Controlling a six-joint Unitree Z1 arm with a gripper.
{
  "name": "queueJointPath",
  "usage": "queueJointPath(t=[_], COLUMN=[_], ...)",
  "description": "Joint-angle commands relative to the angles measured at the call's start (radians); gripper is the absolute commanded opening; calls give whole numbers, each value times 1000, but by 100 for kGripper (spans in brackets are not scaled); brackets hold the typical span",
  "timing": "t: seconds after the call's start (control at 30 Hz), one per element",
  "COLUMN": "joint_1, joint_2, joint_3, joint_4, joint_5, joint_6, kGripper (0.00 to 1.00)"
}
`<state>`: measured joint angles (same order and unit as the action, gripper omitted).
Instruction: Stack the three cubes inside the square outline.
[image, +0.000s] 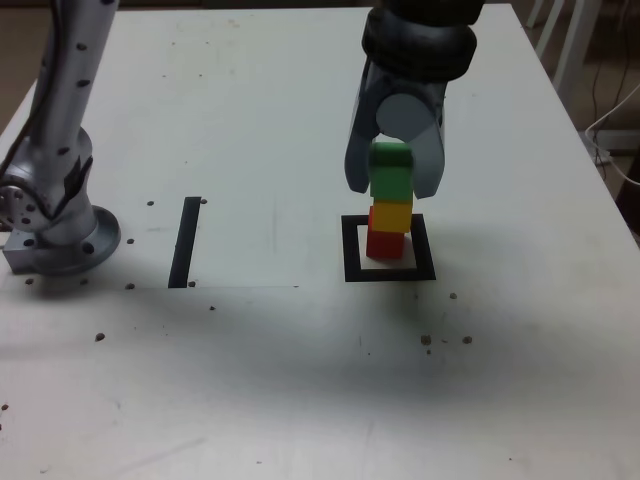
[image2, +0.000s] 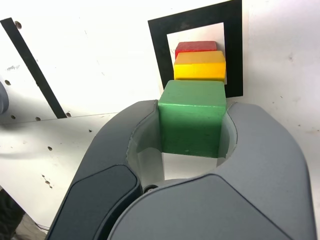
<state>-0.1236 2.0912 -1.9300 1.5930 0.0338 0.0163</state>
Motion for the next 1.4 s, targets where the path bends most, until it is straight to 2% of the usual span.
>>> queueJointPath(t=[0.0, 0.2, 0.27, 0.33, 0.5, 0.63, 0.93, 1.13, 1.37], joint_1=[5, 10, 12, 13, 17, 19, 19, 20, 30], joint_2=[9, 17, 19, 21, 28, 30, -9, -116, -255], joint_3=[1, -1, -1, -1, 0, 2, 17, 94, 243], joint_4=[23, 17, 16, 15, 12, 13, 25, 29, 27], joint_5=[2, 6, 8, 9, 9, 10, 30, 58, 68], joint_6=[3, 8, 9, 11, 21, 26, 28, 9, -22], kGripper=[29, 30, 33, 41, 72, 84, 98, 100, 100])
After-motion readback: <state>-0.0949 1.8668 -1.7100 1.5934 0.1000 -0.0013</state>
